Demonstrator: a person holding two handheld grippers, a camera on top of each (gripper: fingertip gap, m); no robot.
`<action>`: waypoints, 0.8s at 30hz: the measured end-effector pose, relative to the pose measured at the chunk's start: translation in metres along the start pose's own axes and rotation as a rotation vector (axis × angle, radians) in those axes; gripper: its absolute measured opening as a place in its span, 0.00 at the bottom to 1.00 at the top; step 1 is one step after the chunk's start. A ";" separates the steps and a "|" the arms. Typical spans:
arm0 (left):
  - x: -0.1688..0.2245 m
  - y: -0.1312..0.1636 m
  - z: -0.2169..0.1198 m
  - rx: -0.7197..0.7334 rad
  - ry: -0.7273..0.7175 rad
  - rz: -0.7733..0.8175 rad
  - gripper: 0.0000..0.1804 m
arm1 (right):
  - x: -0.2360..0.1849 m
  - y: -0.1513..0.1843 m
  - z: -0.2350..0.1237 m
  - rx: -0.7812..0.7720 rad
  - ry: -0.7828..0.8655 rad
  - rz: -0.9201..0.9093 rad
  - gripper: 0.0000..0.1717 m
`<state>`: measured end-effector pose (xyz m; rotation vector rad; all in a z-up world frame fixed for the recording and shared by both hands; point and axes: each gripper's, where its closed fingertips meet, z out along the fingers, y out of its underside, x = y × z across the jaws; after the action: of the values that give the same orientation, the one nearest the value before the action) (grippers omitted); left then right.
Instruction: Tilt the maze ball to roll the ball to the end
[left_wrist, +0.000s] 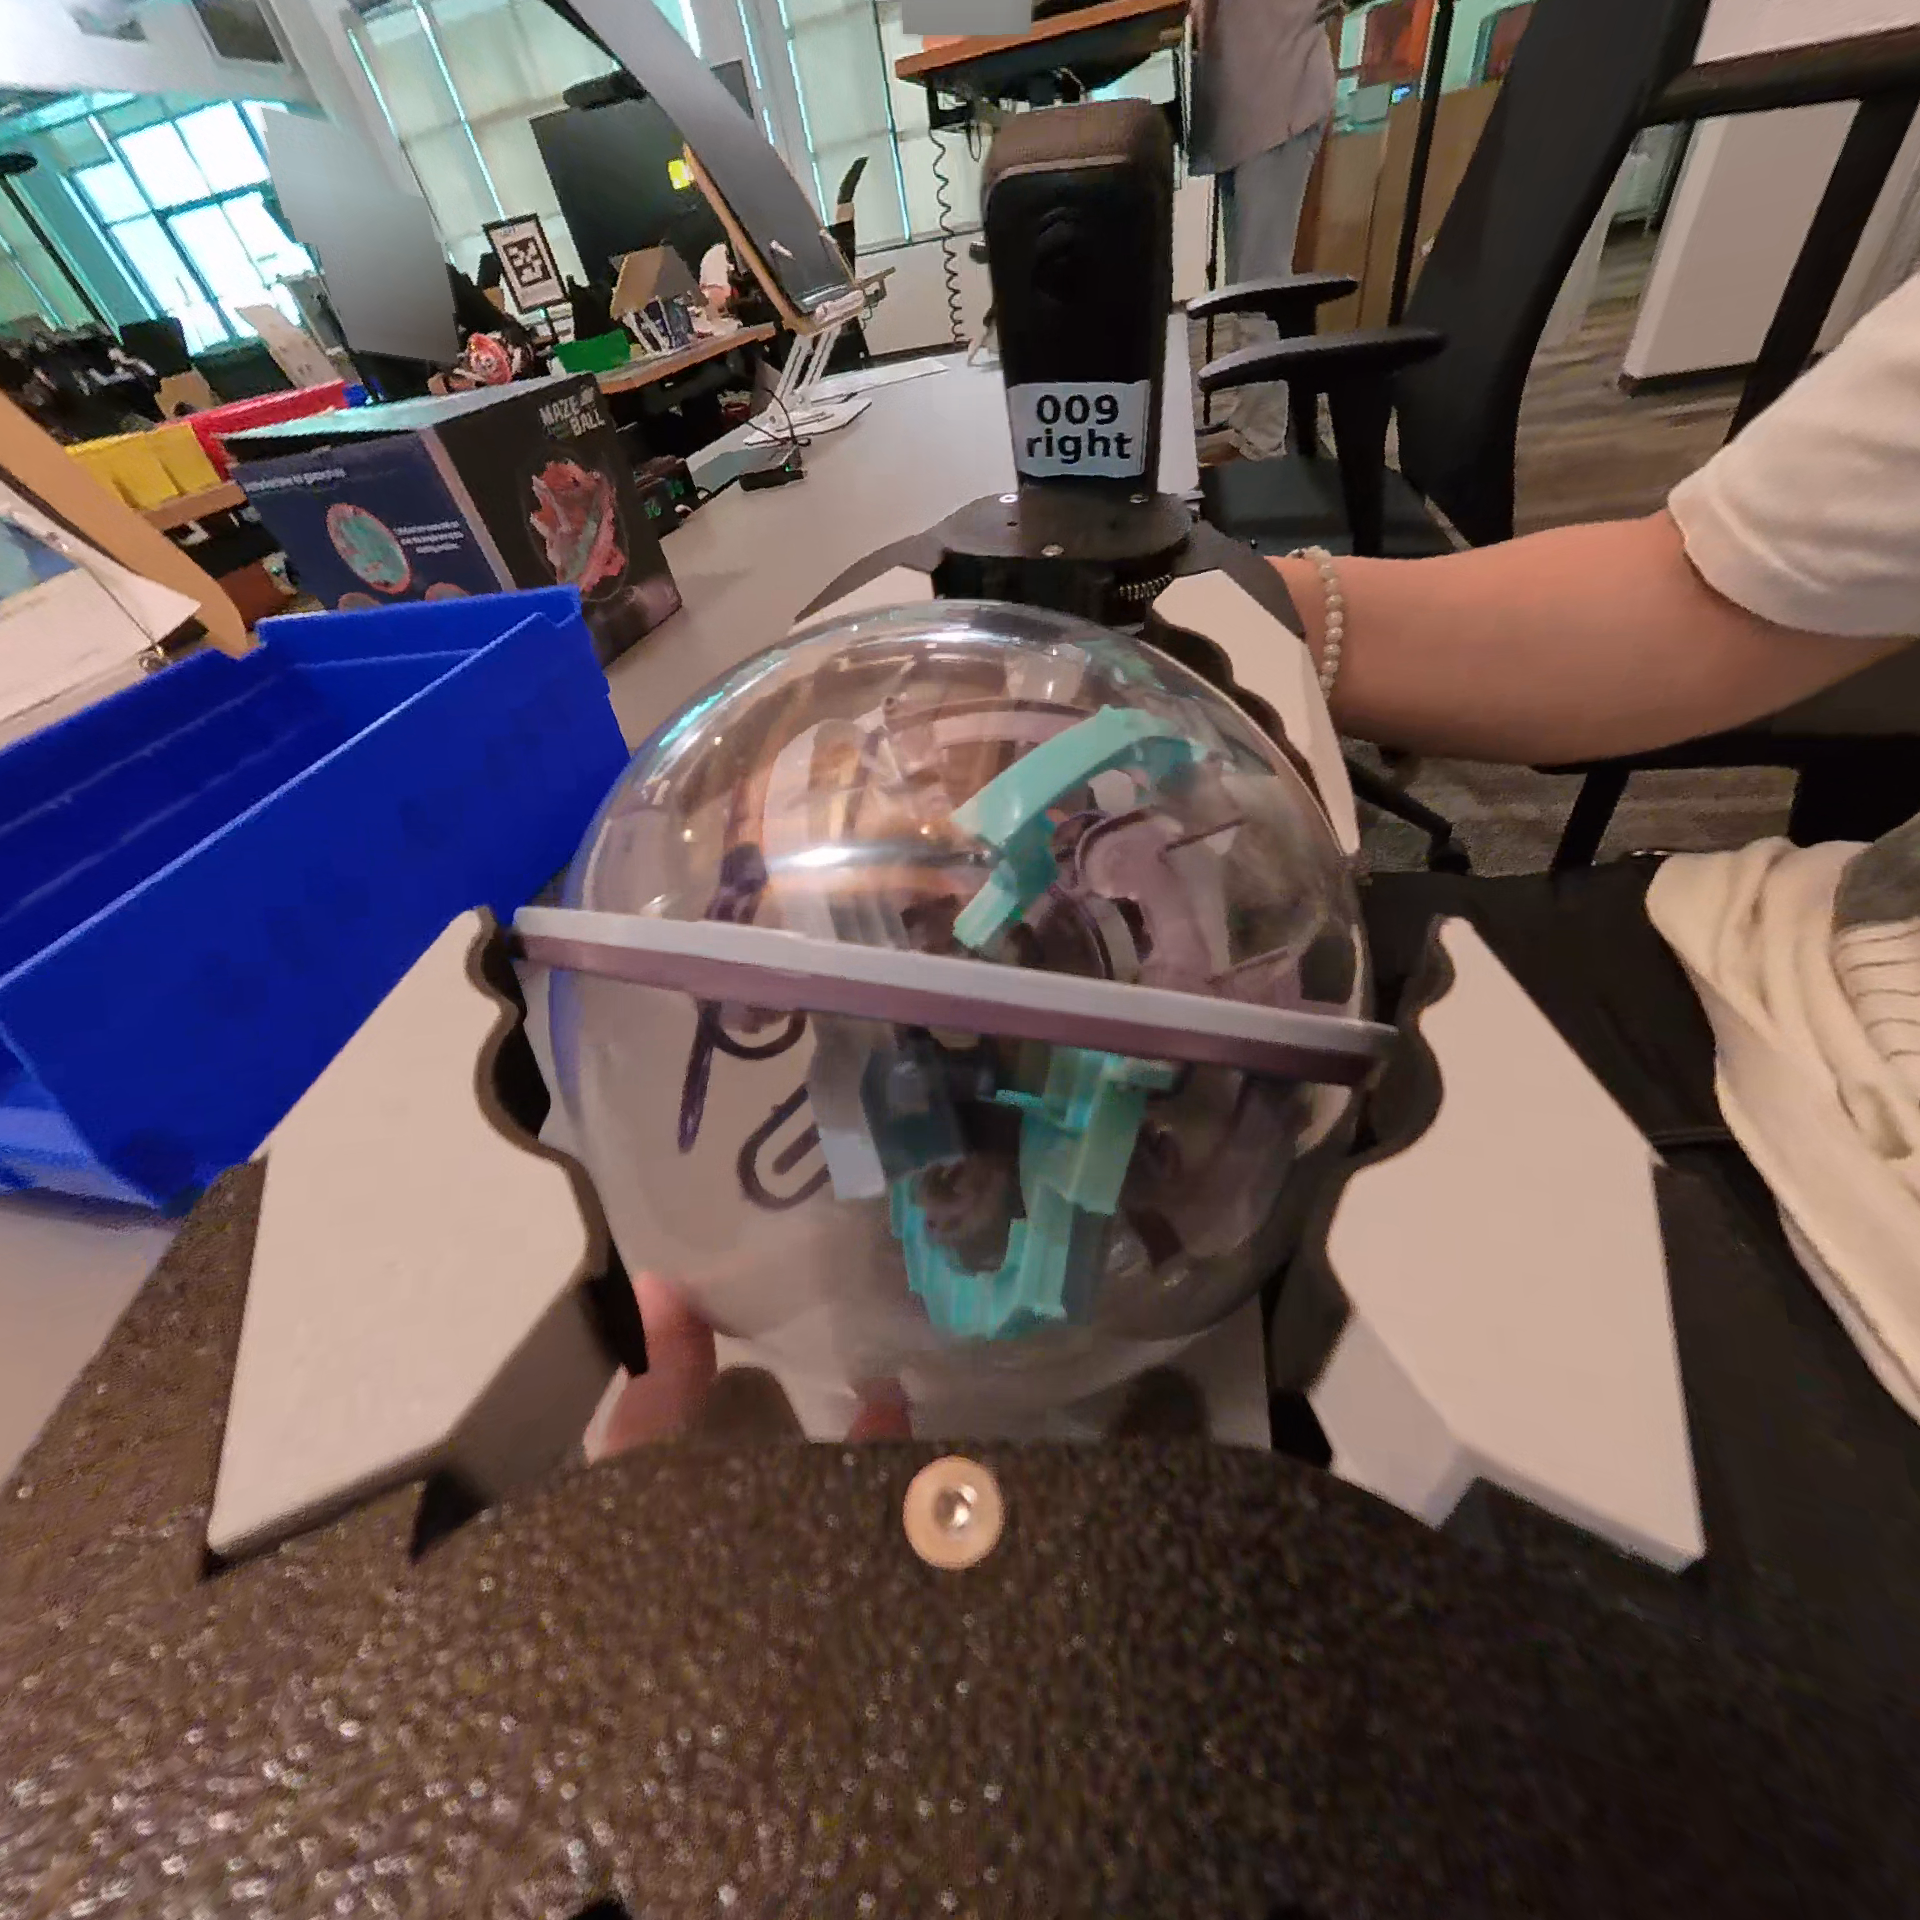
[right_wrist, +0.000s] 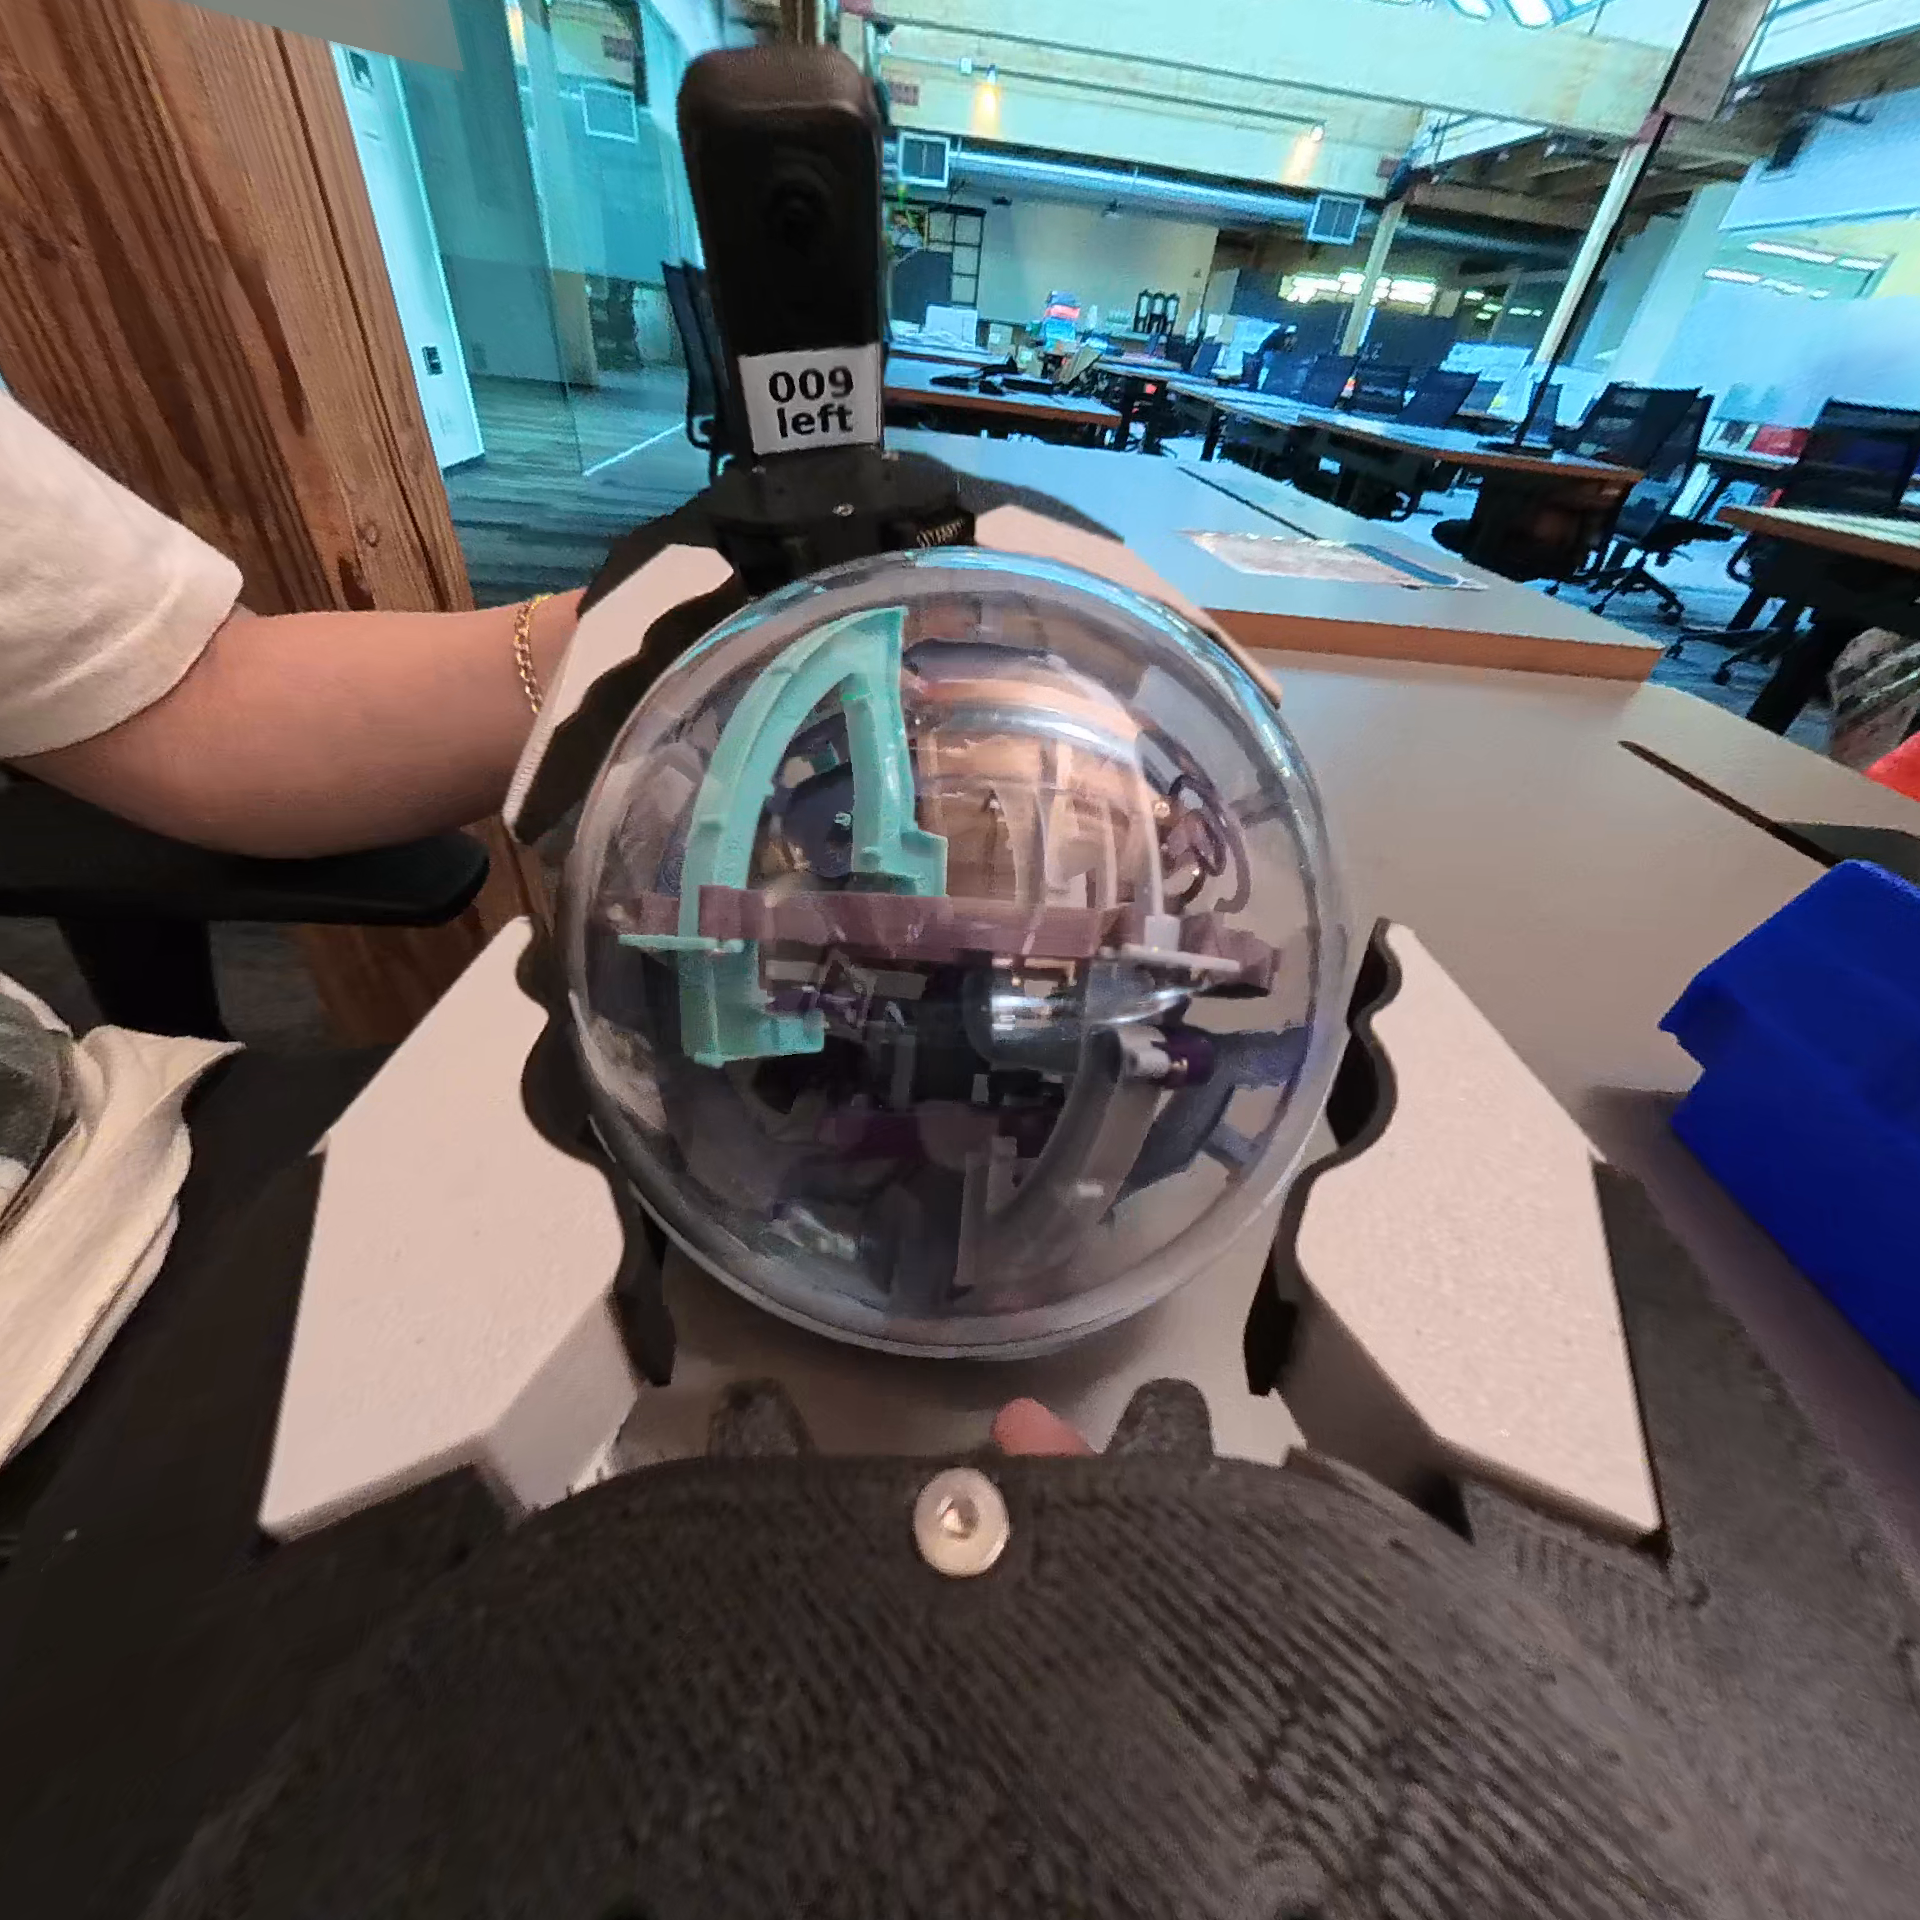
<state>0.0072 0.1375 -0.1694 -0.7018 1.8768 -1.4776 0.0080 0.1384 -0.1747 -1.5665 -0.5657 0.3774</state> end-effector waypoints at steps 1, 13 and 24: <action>0.000 0.000 0.000 0.001 0.002 -0.015 0.87 | 0.000 -0.002 0.000 0.010 0.000 -0.002 0.84; 0.013 -0.005 -0.011 0.098 0.142 -0.146 0.86 | -0.010 -0.010 -0.002 0.062 -0.065 0.021 0.84; 0.001 0.028 0.002 -0.178 -0.005 0.105 0.87 | -0.001 -0.012 -0.005 0.073 -0.032 0.061 0.81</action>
<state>0.0077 0.1421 -0.1973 -0.6764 2.0263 -1.2536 0.0078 0.1339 -0.1628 -1.5126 -0.5241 0.4648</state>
